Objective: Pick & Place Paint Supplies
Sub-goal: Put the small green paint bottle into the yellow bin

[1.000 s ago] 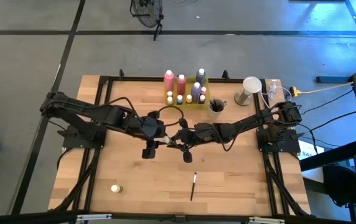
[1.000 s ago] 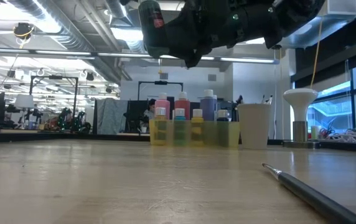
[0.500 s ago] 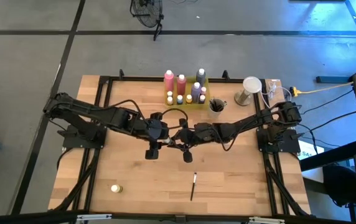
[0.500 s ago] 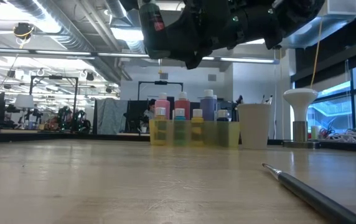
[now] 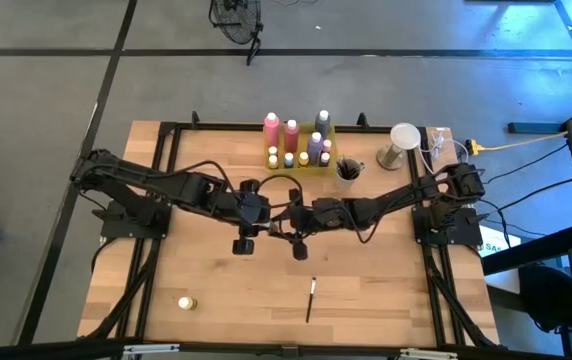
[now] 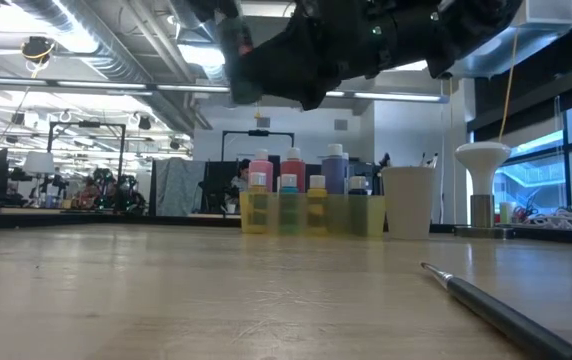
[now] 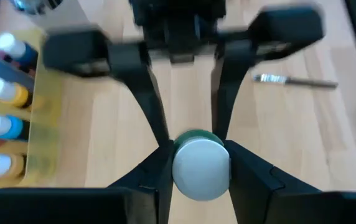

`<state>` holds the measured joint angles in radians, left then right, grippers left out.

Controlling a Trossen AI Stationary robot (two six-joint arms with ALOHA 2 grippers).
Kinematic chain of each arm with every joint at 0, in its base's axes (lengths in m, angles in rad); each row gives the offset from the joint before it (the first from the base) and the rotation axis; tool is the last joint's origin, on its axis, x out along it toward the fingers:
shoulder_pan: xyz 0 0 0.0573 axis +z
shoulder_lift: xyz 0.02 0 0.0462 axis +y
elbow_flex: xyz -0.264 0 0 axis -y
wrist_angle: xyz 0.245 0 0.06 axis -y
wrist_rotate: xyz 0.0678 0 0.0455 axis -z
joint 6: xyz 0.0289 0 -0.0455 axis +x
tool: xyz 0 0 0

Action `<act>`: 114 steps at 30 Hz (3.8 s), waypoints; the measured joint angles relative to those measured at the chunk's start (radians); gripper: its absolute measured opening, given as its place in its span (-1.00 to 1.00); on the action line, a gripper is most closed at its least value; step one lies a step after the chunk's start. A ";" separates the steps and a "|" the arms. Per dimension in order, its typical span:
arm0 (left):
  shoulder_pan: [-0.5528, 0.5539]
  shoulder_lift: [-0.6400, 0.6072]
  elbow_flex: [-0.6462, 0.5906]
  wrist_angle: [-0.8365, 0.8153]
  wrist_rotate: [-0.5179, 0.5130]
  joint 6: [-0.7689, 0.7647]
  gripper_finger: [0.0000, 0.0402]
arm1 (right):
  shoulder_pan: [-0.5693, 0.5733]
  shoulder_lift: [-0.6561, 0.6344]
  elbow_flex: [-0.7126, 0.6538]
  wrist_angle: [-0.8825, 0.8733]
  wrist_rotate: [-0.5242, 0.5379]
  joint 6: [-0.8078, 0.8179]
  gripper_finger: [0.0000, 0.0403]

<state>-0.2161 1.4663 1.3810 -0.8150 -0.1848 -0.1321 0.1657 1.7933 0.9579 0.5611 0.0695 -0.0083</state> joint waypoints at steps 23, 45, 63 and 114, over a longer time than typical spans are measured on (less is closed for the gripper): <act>0.273 0.045 0.442 -0.217 -0.044 0.275 -0.43 | 0.120 -0.263 0.001 -0.558 0.167 0.180 0.26; 0.650 0.554 0.806 -0.415 0.135 0.394 -0.43 | 0.248 -0.351 0.001 -0.602 0.277 0.131 0.26; 0.723 0.643 0.805 -0.437 0.111 -0.234 -0.43 | 0.379 -0.404 0.000 -0.724 0.605 0.128 0.26; 0.688 0.793 0.780 -0.345 -0.007 -0.532 -0.43 | 0.684 -0.486 0.001 -0.867 0.821 0.233 0.26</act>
<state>0.4715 2.2597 2.1612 -1.1604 -0.1915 -0.6646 0.8501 1.3075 0.9585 -0.3059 0.8902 0.2249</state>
